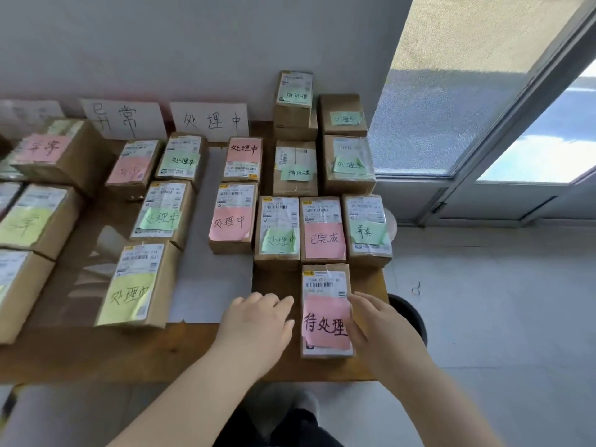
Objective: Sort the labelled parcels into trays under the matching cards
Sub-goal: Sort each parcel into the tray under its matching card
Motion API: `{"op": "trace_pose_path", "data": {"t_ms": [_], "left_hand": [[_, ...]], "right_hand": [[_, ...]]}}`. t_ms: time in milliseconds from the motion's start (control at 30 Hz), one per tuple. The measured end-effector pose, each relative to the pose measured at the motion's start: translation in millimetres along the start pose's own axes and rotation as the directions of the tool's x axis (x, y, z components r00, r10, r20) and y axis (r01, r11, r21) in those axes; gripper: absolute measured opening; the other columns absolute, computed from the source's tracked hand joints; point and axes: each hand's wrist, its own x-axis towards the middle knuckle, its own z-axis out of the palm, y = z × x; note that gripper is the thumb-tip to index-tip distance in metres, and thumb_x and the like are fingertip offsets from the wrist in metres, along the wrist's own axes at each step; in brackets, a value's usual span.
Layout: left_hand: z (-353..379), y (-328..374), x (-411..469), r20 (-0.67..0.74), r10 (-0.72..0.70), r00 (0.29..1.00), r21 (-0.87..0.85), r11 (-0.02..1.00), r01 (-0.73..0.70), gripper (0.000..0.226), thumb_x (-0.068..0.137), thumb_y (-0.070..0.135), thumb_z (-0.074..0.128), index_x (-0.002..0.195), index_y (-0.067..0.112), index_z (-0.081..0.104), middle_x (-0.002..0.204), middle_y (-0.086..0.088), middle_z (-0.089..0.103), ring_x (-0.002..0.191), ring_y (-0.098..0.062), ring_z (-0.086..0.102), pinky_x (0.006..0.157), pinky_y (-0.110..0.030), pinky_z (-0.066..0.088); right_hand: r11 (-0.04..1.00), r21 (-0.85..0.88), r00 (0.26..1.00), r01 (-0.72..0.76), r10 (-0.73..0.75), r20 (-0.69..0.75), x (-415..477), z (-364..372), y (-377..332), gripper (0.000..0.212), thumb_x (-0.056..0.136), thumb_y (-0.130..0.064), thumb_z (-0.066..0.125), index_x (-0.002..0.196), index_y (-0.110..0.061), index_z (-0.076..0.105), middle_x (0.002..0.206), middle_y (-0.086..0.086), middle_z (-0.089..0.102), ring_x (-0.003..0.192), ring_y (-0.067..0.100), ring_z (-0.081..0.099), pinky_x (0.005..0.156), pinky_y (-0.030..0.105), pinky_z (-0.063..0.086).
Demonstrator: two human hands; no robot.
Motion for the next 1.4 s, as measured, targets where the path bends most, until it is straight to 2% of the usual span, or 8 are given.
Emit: {"op": "trace_pose_path", "data": {"t_ms": [233,500,667,767,867,1000,1167,1400], "left_hand": [[14,12,0,0.115,-0.070,0.991,-0.213,0.972,0.094,0.051,0.100,0.047,0.026,0.147,0.028,0.026,0.141,0.007,0.046,0.124,-0.014,0.045,0.093,-0.031,0.045],[22,37,-13,0.135,-0.079,0.988,-0.518,0.844,0.139,0.056,0.098,0.043,0.038,0.149,0.035,0.017,0.132,0.011,0.048,0.112,-0.004,0.046,0.078,-0.010,0.042],[13,44,-24,0.158,-0.219,0.963,-0.762,0.593,0.260,0.056,0.096,0.038,0.047,0.147,0.031,0.025,0.139,0.010,0.038,0.113,-0.001,0.040,0.064,0.004,0.038],[7,46,-28,0.151,-0.257,0.955,-0.829,0.493,0.263,0.056,0.093,0.038,0.052,0.145,0.033,0.030,0.136,0.013,0.039,0.119,-0.003,0.042,0.073,-0.003,0.042],[2,48,-30,0.149,-0.245,0.958,-0.899,0.371,0.234,0.048,0.089,0.042,0.058,0.131,0.050,0.036,0.131,0.020,0.044,0.123,-0.004,0.044,0.095,-0.015,0.043],[-9,51,-26,0.183,-0.259,0.948,-0.972,0.095,0.214,0.053,0.065,0.064,0.073,0.109,0.066,0.044,0.127,0.020,0.054,0.123,-0.009,0.050,0.103,-0.038,0.044],[-17,53,-19,0.093,-0.312,0.946,-0.985,0.113,0.134,0.054,0.074,0.044,0.076,0.115,0.061,0.046,0.127,0.019,0.055,0.122,-0.005,0.047,0.104,-0.034,0.041],[-32,41,-15,0.151,-0.331,0.931,-0.986,0.011,0.164,0.065,0.060,0.051,0.079,0.115,0.061,0.046,0.119,0.018,0.062,0.121,-0.010,0.051,0.106,-0.044,0.041]], "right_hand": [[0.989,0.138,0.997,-0.061,0.054,0.058,-5,13,5,0.045,0.096,-0.041,0.042,0.139,-0.035,0.031,0.122,-0.013,0.057,0.103,0.007,0.058,0.068,0.019,0.052],[0.881,0.434,0.981,-0.185,0.143,0.129,-24,27,2,0.056,0.095,-0.033,0.051,0.144,-0.035,0.026,0.122,-0.019,0.058,0.108,0.002,0.057,0.089,0.022,0.052],[0.806,0.566,0.983,-0.175,0.171,0.062,-37,18,5,0.053,0.094,-0.030,0.054,0.143,-0.034,0.033,0.126,-0.017,0.057,0.110,-0.001,0.052,0.094,0.022,0.050],[0.795,0.594,0.989,-0.123,0.151,0.002,-46,13,6,0.052,0.093,-0.029,0.056,0.141,-0.032,0.037,0.128,-0.015,0.057,0.117,0.001,0.053,0.093,0.027,0.052],[0.780,0.623,0.984,-0.059,0.150,-0.094,-51,6,6,0.050,0.091,-0.024,0.058,0.137,-0.033,0.041,0.131,-0.012,0.055,0.121,0.003,0.051,0.094,0.027,0.051],[0.730,0.682,0.966,0.043,0.145,-0.216,-47,-3,5,0.050,0.090,-0.013,0.060,0.123,-0.045,0.041,0.132,-0.010,0.056,0.122,0.002,0.051,0.097,0.025,0.049],[0.713,0.683,0.945,0.157,0.092,-0.313,-36,-12,-4,0.054,0.091,-0.011,0.059,0.115,-0.055,0.039,0.130,-0.019,0.053,0.123,-0.003,0.048,0.098,0.019,0.046],[0.636,0.748,0.965,0.188,0.021,-0.260,-18,-22,-7,0.048,0.090,-0.009,0.061,0.122,-0.042,0.049,0.116,-0.026,0.059,0.111,-0.010,0.054,0.090,0.013,0.048]]}}
